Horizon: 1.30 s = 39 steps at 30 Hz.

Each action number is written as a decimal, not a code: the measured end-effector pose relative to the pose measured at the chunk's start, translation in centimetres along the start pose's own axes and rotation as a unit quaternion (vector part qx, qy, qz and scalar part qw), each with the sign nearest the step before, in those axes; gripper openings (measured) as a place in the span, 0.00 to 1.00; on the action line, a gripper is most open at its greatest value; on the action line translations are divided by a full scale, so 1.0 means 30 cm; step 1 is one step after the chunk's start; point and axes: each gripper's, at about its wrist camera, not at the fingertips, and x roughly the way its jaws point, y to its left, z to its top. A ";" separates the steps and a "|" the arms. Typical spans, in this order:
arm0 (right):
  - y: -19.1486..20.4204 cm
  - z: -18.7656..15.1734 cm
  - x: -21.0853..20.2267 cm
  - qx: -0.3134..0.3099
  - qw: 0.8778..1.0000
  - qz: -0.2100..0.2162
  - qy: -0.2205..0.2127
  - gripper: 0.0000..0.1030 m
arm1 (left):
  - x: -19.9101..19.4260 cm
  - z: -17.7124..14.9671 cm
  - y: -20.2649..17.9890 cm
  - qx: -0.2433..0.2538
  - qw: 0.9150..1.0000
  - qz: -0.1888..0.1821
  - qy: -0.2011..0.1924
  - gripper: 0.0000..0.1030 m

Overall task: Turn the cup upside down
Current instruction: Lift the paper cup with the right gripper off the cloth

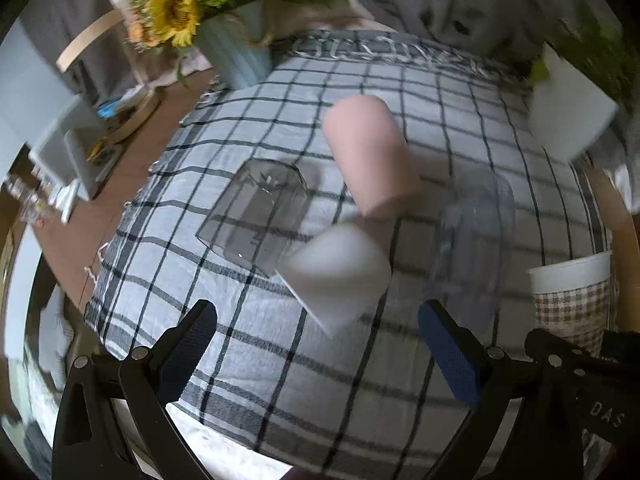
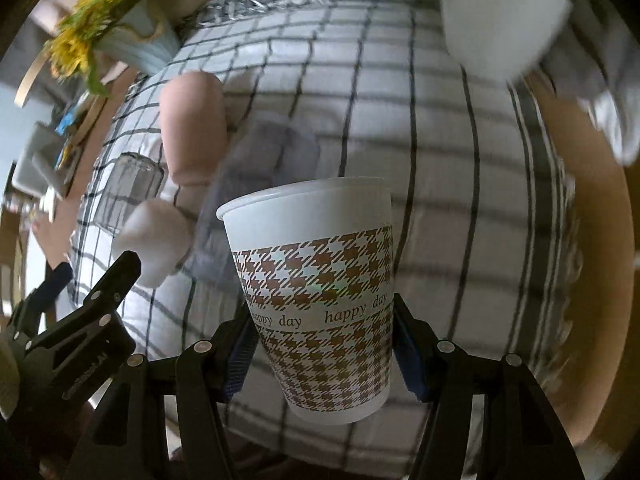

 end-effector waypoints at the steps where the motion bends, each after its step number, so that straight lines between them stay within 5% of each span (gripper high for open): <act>1: 0.000 -0.016 0.007 0.011 1.000 -0.001 0.001 0.59 | 0.005 -0.011 0.001 0.011 1.000 -0.004 0.003 1.00; 12: -0.017 -0.188 0.092 0.139 0.990 0.001 0.013 0.59 | 0.071 -0.092 -0.031 0.103 0.994 -0.033 0.030 1.00; 22: -0.033 -0.220 0.146 0.156 0.987 0.016 0.030 0.60 | 0.067 -0.114 -0.033 0.089 0.995 -0.024 0.036 1.00; 26: -0.037 -0.208 0.154 0.148 0.989 0.009 0.030 0.74 | 0.056 -0.124 -0.032 0.077 0.996 -0.016 0.033 0.99; 32: -0.039 -0.222 0.068 0.122 0.992 0.013 0.001 0.75 | 0.000 -0.143 -0.034 0.059 0.998 -0.024 0.014 0.99; 39: -0.056 -0.262 -0.144 0.090 0.992 -0.018 -0.083 0.75 | -0.118 -0.164 -0.112 0.063 0.996 -0.062 -0.025 0.99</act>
